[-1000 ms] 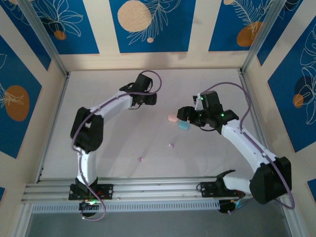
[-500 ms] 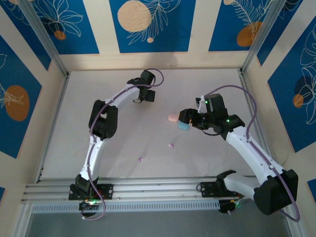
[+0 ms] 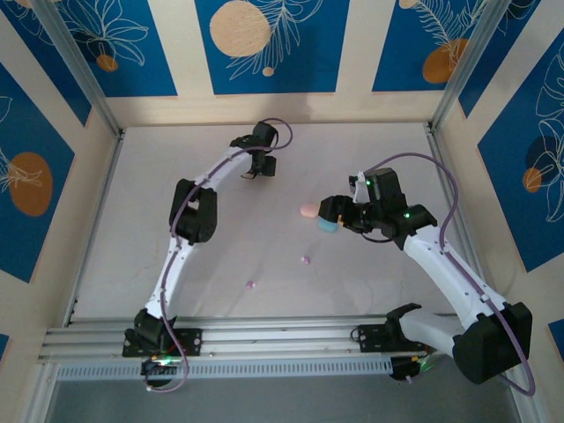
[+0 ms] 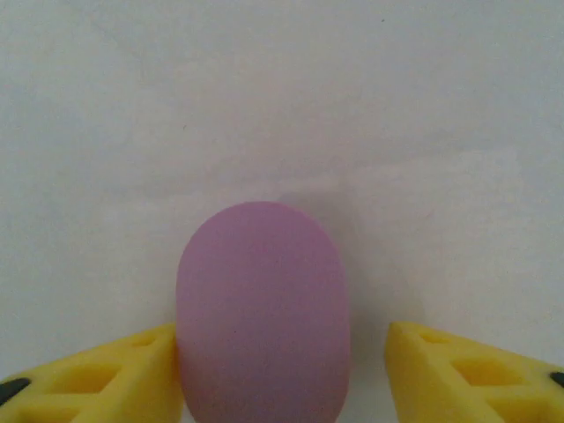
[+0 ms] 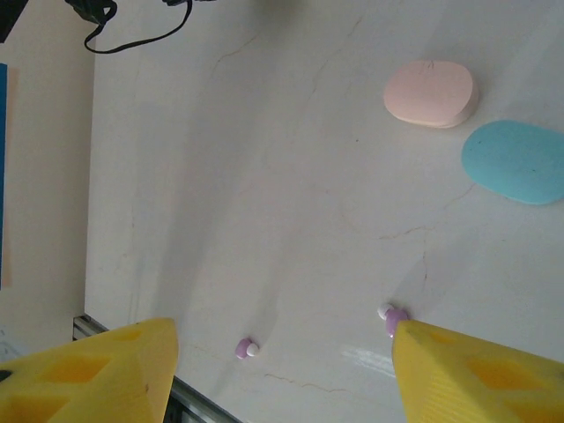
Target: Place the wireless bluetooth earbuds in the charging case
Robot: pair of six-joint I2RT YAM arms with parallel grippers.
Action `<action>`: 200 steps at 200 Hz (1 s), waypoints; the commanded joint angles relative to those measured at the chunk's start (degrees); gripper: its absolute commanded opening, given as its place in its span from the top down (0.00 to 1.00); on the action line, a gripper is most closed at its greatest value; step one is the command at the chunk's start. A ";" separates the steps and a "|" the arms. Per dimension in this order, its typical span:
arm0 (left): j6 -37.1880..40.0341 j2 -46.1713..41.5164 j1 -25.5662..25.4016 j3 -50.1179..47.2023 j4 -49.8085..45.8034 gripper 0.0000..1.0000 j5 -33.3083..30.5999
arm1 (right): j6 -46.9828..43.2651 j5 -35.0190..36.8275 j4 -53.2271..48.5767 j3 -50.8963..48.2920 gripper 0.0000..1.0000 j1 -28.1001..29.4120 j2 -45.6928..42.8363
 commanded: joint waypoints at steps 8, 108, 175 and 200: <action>0.84 2.26 0.62 3.12 -1.46 0.45 -1.90 | -0.49 -1.78 -1.41 0.82 0.34 -0.47 -0.58; 12.67 -3.59 -0.03 -1.28 -2.28 0.69 7.74 | 0.39 -4.84 -1.19 -2.04 0.33 -5.08 -1.80; 25.63 -37.63 -4.24 -50.75 20.51 0.73 28.98 | 0.35 -10.91 -0.12 -4.25 0.33 -11.48 -0.81; 31.51 -51.26 -5.17 -65.49 28.83 0.73 40.58 | 1.33 -17.26 2.02 -4.00 0.35 -11.85 1.66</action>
